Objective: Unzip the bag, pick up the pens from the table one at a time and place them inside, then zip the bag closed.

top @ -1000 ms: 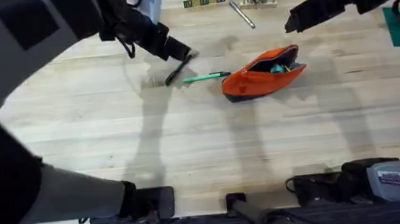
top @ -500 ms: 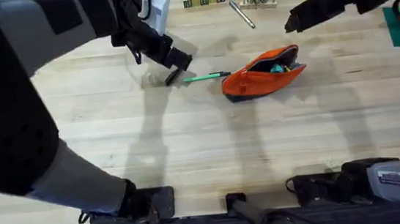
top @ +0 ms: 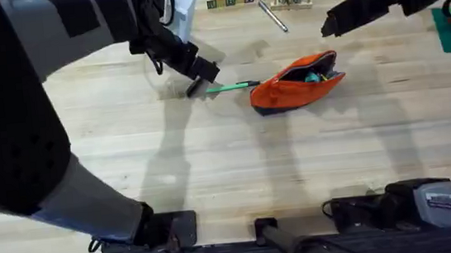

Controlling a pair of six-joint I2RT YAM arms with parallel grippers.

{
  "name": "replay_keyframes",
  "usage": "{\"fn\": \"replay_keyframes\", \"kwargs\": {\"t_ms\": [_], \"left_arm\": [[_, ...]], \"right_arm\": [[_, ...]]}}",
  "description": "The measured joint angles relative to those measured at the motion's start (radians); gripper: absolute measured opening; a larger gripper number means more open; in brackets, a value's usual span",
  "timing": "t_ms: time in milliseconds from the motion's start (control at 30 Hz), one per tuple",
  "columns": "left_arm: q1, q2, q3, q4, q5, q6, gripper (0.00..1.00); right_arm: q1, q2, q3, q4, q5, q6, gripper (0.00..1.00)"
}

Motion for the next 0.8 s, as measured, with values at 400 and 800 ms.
{"fn": "replay_keyframes", "kwargs": {"t_ms": [400,800], "left_arm": [[-0.004,0.063,0.012,-0.024,-0.002,0.0,0.994],[-0.004,0.065,0.02,-0.048,-0.011,0.001,0.993]], "right_arm": [[0.0,0.0,0.0,0.0,0.0,0.0,0.997],[0.0,0.0,0.0,0.0,0.0,0.0,0.998]]}}
